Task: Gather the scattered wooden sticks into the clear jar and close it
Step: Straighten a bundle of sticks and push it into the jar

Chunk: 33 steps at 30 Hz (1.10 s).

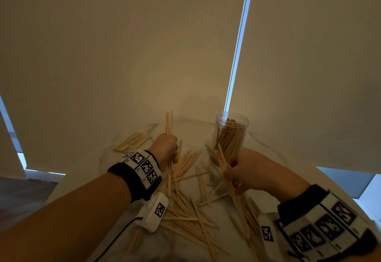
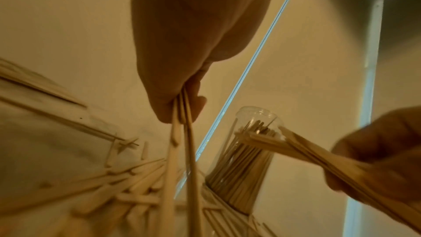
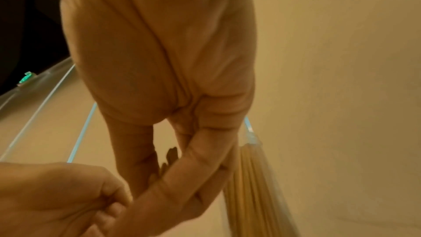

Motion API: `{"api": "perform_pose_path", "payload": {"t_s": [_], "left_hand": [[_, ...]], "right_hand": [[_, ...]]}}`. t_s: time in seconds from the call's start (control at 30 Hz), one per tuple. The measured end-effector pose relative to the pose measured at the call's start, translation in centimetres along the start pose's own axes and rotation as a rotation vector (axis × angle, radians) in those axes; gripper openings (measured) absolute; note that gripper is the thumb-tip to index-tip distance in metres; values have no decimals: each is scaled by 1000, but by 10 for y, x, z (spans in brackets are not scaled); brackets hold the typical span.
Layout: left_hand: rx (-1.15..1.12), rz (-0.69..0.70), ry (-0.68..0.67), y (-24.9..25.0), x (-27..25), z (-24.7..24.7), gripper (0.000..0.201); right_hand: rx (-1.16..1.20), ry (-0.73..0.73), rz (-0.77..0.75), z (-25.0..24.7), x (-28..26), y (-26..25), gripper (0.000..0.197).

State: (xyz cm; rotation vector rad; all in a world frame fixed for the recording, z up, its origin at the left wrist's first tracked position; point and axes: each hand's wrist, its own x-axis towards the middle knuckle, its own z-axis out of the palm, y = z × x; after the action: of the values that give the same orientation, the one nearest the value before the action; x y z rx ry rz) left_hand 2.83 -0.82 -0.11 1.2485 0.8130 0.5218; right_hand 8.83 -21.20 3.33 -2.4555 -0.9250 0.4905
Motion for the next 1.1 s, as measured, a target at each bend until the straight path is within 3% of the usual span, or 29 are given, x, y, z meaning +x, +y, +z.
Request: {"api": "perform_pose_path", "payload": {"t_s": [0.1,0.3,0.4,0.5,0.63,0.73,0.83,0.97,1.03,1.1], "left_hand": [[4,43,-105,1,-2,8,23],[39,175,-321,21,-18,25,67],[15,306,-376,27,-19,36,57],[-40,327,-220,32,-1,39,42],[-134,311,-138,36,20,32,42],[-205,286,-136,42,29,28,40],[-340,251,-168,45,34,31,34],[-412,312,-166,43,36,33,25],[-433,347,-150,41,37,35,18],[-487,348,-146,41,36,36,15]], "right_hand": [[77,94,-91,4,13,-16,14],[159,327,-270,2,40,-46,13],[196,391,-347,6,52,-57,15],[173,441,-432,8,60,-61,24],[162,424,-488,7,59,-55,31],[174,315,-387,8,63,-47,32],[23,170,-275,10,66,-43,44],[-4,157,-249,12,67,-44,39],[3,185,-236,12,68,-42,54],[-81,138,-203,13,67,-40,81]]}}
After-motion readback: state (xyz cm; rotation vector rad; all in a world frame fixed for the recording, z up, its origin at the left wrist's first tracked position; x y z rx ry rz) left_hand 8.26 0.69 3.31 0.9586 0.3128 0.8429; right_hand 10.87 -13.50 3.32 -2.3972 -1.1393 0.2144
